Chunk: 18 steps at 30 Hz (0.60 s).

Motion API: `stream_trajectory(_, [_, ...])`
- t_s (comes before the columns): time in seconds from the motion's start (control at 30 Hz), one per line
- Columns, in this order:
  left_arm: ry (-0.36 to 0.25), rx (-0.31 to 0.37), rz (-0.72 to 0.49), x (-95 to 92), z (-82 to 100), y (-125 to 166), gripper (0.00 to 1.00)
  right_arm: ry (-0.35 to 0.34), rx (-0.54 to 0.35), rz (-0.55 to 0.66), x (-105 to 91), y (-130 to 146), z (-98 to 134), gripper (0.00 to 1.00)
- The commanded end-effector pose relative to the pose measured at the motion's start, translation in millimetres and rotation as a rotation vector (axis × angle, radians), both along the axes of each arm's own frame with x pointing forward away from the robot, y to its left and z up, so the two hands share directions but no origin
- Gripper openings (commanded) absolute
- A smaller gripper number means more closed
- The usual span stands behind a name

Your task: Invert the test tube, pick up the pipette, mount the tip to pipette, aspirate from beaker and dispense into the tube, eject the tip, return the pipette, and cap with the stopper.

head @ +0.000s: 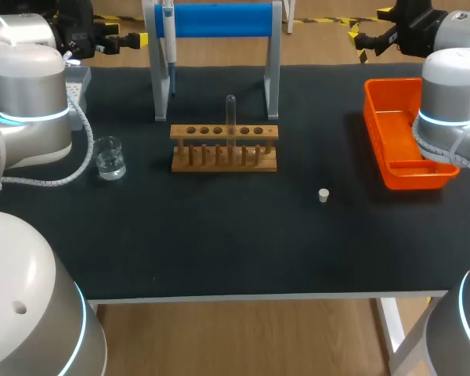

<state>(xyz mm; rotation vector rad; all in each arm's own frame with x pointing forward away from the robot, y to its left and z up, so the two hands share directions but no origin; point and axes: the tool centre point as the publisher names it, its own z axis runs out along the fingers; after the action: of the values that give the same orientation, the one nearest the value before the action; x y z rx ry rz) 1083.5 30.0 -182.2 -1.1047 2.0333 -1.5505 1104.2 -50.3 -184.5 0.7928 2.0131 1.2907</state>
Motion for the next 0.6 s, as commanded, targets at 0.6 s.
stream_trajectory(0.6, [0.000,0.000,0.000,0.0,0.0,0.0,1.00,0.000,0.004,0.009,-4.9,-0.6,-0.6,1.00])
